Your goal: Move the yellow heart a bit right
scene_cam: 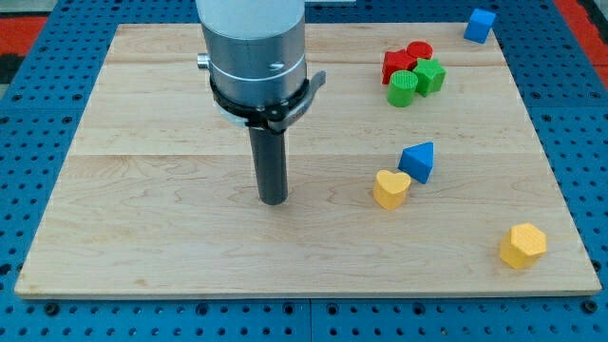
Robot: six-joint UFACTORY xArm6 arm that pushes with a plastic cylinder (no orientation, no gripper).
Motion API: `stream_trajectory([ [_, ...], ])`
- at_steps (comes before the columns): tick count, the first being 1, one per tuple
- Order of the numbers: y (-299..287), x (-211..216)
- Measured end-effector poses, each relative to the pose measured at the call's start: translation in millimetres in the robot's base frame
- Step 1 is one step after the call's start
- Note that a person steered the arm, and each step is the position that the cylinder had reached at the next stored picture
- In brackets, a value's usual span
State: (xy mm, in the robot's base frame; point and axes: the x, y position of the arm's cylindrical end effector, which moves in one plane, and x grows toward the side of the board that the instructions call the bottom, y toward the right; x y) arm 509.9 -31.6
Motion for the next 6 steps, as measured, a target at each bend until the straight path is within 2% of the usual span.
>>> stream_trajectory([
  [1,28,12],
  [2,28,12],
  [3,41,5],
  [6,141,-31],
])
